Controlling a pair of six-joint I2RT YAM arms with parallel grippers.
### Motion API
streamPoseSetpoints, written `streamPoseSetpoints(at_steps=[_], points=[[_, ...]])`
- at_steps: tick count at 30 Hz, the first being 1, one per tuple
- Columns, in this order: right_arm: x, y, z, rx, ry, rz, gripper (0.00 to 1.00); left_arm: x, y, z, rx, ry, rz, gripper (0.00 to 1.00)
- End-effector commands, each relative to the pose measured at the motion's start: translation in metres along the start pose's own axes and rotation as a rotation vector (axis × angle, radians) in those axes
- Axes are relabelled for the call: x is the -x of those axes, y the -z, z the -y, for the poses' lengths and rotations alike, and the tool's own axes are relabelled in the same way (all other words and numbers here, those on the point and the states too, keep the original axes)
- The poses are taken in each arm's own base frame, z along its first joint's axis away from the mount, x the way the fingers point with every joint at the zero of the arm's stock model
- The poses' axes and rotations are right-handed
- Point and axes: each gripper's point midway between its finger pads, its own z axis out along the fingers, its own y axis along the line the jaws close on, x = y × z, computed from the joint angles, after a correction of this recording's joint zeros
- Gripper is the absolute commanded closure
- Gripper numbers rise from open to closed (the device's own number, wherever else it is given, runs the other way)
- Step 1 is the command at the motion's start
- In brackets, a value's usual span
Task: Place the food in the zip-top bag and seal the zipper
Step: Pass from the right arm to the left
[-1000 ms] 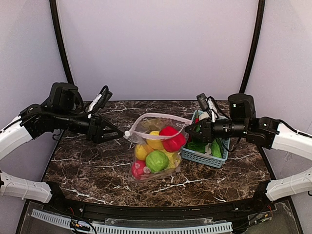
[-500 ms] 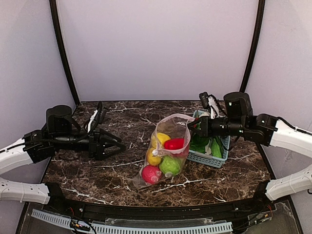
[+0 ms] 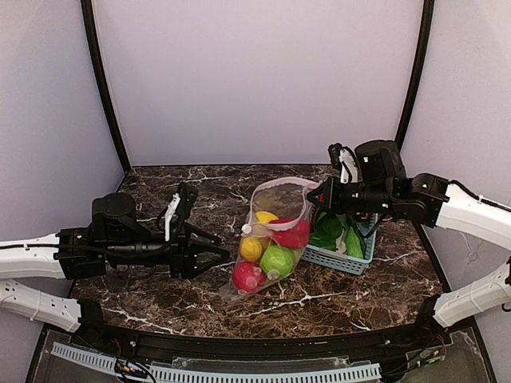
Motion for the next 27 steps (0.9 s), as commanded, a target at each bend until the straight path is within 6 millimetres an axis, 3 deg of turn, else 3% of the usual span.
streamPoseSetpoints(at_steps=[1,7,15,20,27], points=[[0.019,0.002,-0.009,-0.004,-0.027,0.059,1.00,0.012,-0.010,-0.004,0.023,-0.003,0.048,0.44],[0.020,-0.004,-0.011,-0.007,-0.032,0.043,1.00,0.016,-0.021,-0.005,0.015,0.040,0.082,0.62],[0.024,-0.022,-0.017,-0.022,-0.032,0.030,1.00,0.016,-0.031,0.000,-0.005,0.015,0.065,0.62],[0.020,-0.030,-0.018,-0.018,-0.030,0.013,1.00,0.014,-0.033,-0.001,0.005,0.020,0.053,0.69],[0.018,-0.033,-0.017,-0.022,-0.037,0.011,1.00,0.015,-0.042,-0.001,0.018,0.008,0.052,0.65]])
